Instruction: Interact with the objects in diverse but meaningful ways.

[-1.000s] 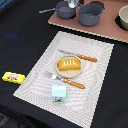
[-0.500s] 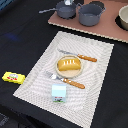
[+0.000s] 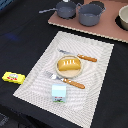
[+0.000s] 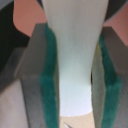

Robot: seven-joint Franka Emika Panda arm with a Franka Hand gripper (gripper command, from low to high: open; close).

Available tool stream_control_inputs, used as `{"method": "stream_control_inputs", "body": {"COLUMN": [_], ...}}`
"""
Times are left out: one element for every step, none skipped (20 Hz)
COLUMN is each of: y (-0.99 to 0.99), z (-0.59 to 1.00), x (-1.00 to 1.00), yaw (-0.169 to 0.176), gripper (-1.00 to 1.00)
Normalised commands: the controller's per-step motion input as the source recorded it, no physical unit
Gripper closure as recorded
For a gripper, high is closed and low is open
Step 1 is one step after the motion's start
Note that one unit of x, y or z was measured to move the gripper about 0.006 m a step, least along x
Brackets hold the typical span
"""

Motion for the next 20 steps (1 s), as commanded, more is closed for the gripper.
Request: {"method": "stream_control_inputs", "body": {"y": [0.00,0.00,0.00,0.00,0.00,0.00,0.00,0.00,0.00,0.00,0.01,0.03,0.04,0.04,0.05,0.05,0.03,0.01,0.00,0.00], "z": [-0.19,-0.21,-0.21,-0.20,-0.20,-0.20,-0.19,-0.19,-0.16,-0.15,-0.15,-0.16,-0.17,-0.18,-0.19,-0.19,-0.17,-0.14,-0.07,-0.01], "x": [-0.26,-0.25,-0.25,-0.23,-0.21,-0.21,-0.21,-0.23,-0.25,-0.24,-0.25,-0.25,-0.25,-0.24,-0.24,-0.25,-0.27,-0.28,-0.27,-0.25], "yaw": [-0.017,-0.021,-0.026,-0.032,-0.038,-0.035,-0.032,-0.029,-0.026,-0.024,-0.015,-0.006,0.000,0.000,0.000,0.000,0.000,0.000,0.000,0.000], "gripper": [1.00,1.00,1.00,1.00,1.00,1.00,1.00,1.00,1.00,1.00,1.00,-1.00,-1.00,-1.00,-1.00,-1.00,-1.00,-1.00,-1.00,-1.00]}}
